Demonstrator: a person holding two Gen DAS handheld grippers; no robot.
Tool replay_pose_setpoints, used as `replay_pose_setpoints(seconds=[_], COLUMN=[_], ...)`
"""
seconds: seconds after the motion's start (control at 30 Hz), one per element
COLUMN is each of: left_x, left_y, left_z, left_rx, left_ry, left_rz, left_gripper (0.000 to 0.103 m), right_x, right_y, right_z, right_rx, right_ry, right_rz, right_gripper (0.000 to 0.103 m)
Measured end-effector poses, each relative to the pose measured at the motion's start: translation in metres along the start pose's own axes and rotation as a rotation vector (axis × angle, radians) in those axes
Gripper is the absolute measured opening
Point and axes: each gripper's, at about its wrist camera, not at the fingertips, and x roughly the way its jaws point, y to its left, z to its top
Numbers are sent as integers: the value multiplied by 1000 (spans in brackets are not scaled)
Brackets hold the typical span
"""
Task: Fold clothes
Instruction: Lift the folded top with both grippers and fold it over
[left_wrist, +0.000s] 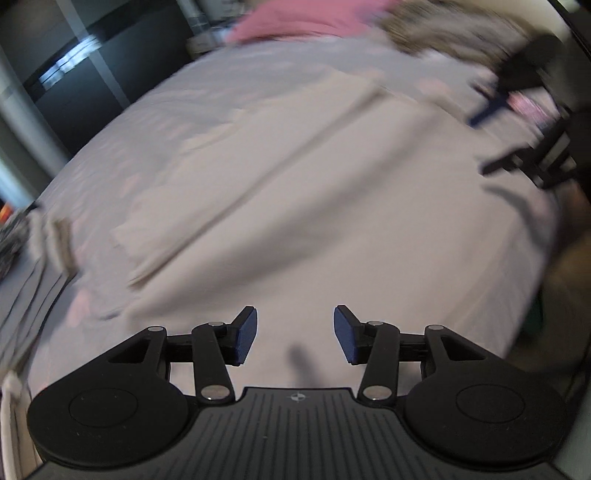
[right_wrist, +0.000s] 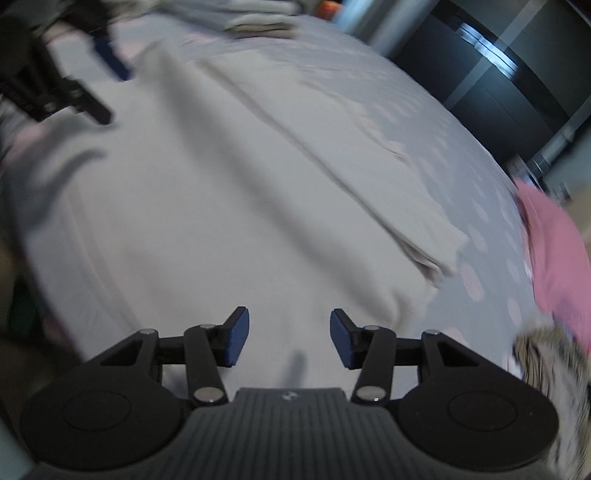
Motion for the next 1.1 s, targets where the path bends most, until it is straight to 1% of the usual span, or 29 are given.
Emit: replay_pose_setpoints(seconds=[0.03,0.1,0.17,0.3,0.43,0.5,0.57,0.7,0.8,0.9,0.97,1.0,1.1], left_x=[1,1,2,4,12,12,11,10,11,12,15,16,22], left_y=[-7,-20,-31,-47,-56,-57,-58,-64,-62,-61,-57,-55,-47], left_z=[-1,-5,-8,-14,-21,-24,-26,-36,-43,-51,-55,-57,-60], left_rx=[28,80,130,210,271,279,294,383,427,491,501,502,475], left_ry=[6,13,12,16,44,37,44,63,89,123,146,158,212], left_rz=[-9,-20,-29,-42,-15,-2,19,80,116,148,172,184,239], left_gripper=[45,49,49,51,53,58,61,61,61,61,62,65,68], right_x=[0,-2,-5,-8,-7,-7,-7,-8,-9,-8,-7,-7,-3], right_y=[7,22,35,56,71,75,76,74,75,72,70,68,63], right_z=[-2,-4,-7,-10,-14,-17,-19,-28,-37,-42,-44,-45,-49], right_rx=[-40,-120,-191,-300,-410,-448,-469,-531,-594,-615,-612,-609,-609], right_ry=[-1,-8,-20,-39,-45,-50,-45,-24,-6,15,34,44,83], right_rz=[12,32,45,69,40,22,5,-36,-71,-87,-94,-99,-125], right_gripper=[52,52,53,57,57,57,57,57,57,58,58,58,58])
